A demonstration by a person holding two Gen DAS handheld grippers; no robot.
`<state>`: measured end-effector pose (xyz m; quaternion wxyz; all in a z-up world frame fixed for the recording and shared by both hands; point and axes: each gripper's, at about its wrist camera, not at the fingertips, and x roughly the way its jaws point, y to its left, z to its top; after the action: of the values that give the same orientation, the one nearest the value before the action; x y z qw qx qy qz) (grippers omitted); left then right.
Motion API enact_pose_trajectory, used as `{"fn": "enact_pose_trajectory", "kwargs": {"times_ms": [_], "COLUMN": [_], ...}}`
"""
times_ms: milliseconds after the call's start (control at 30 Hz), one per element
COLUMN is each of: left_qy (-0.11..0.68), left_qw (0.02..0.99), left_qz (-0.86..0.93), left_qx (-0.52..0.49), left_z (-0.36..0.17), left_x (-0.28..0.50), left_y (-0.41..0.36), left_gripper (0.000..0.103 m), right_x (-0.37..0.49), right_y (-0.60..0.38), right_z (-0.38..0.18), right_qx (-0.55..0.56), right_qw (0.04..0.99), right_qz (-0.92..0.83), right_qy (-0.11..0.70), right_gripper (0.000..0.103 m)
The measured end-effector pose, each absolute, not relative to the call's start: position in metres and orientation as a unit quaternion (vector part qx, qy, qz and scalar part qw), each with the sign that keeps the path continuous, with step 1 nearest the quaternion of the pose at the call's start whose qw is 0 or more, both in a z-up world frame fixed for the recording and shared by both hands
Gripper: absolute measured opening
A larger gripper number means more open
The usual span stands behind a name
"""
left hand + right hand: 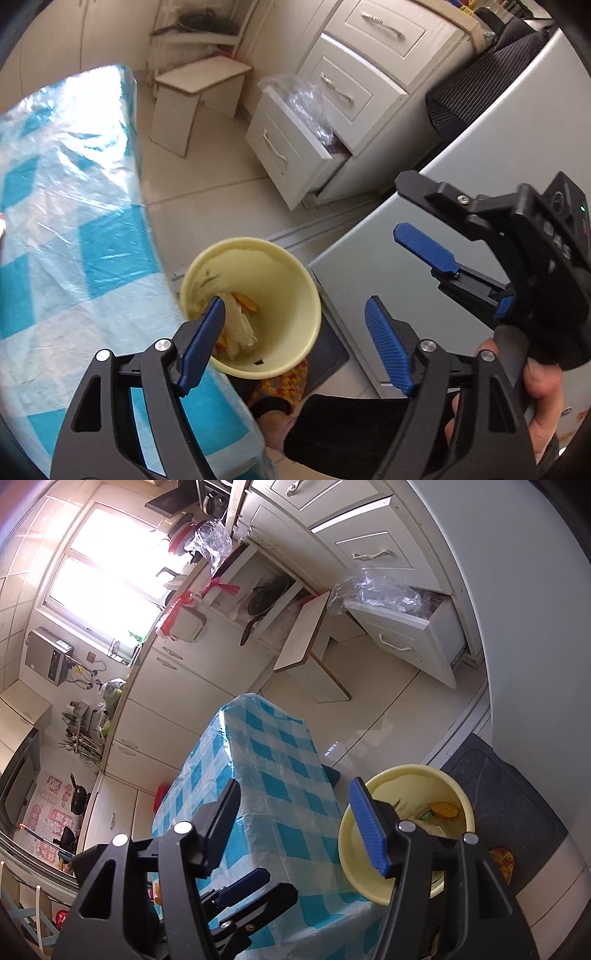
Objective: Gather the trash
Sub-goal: 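Move both open tools back over the table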
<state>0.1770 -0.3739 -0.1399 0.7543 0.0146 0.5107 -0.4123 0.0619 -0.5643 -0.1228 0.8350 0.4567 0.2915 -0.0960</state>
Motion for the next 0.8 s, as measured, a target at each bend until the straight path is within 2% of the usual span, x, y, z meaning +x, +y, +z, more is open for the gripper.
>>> {"fn": "enact_pose_trajectory", "kwargs": {"times_ms": [167, 300, 800], "left_qy": [0.452, 0.422, 0.393], "left_qw": [0.81, 0.843, 0.894], "left_qz": [-0.373, -0.334, -0.196], "left_qx": [0.024, 0.013, -0.087], "left_z": [-0.111, -0.092, -0.062], "left_x": [0.162, 0.158, 0.179], "left_y": [-0.335, -0.288, -0.11], "left_gripper": [0.081, 0.082, 0.082], "right_x": [0.065, 0.071, 0.113], "right_y": [-0.56, -0.547, -0.475], "right_z": [-0.118, -0.11, -0.091], "right_qx": [0.442, 0.41, 0.324], "right_qw": [0.843, 0.858, 0.894], "right_qz": [-0.098, -0.097, -0.046], "right_qy": [0.291, 0.294, 0.307], "right_gripper": [0.063, 0.064, 0.067]}}
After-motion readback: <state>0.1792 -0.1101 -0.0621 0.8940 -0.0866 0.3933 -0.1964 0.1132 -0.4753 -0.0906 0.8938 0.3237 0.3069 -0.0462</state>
